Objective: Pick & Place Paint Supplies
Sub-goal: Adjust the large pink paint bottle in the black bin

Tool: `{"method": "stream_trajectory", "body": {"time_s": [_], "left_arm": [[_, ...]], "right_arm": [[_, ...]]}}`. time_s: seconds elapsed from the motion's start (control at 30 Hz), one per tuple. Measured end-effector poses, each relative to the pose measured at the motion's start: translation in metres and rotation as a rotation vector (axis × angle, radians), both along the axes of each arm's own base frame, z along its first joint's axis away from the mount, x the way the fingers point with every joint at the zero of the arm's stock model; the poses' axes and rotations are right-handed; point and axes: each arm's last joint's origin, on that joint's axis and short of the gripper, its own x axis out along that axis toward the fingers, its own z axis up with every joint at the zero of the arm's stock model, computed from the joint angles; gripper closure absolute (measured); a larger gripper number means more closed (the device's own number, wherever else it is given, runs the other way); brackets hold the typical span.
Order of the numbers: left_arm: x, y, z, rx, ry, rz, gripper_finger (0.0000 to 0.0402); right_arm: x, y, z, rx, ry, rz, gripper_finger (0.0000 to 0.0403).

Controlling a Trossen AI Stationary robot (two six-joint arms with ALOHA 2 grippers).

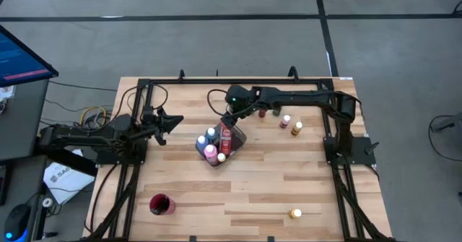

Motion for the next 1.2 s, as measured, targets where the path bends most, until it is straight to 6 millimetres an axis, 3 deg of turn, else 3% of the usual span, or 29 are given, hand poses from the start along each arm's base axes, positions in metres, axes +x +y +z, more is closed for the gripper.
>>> {"method": "stream_trajectory", "body": {"time_s": [0.17,0.43,0.63,0.77,1.0,1.2], "left_arm": [[0.000,0.000,0.000,0.000,-0.003,0.000,0.0398],[0.000,0.000,0.001,0.000,-0.008,0.000,0.0398],[0.000,0.000,0.001,0.000,-0.010,0.000,0.0398],[0.000,0.000,0.001,0.001,-0.014,0.000,0.0398],[0.000,0.000,0.001,0.001,-0.014,0.000,0.0398],[0.000,0.000,0.001,0.001,-0.014,0.000,0.0398]], "right_arm": [[0.000,0.000,0.000,0.002,0.003,-0.002,0.0156],[0.006,-0.003,-0.018,0.020,0.028,-0.012,0.0156],[0.008,-0.005,-0.016,0.017,-0.006,-0.004,0.0162],[0.005,-0.008,-0.015,0.022,0.004,-0.014,0.0195],[0.005,-0.007,-0.014,0.034,0.003,0.023,0.0290],[0.006,-0.007,-0.013,0.034,-0.011,0.048,0.0327]]}}
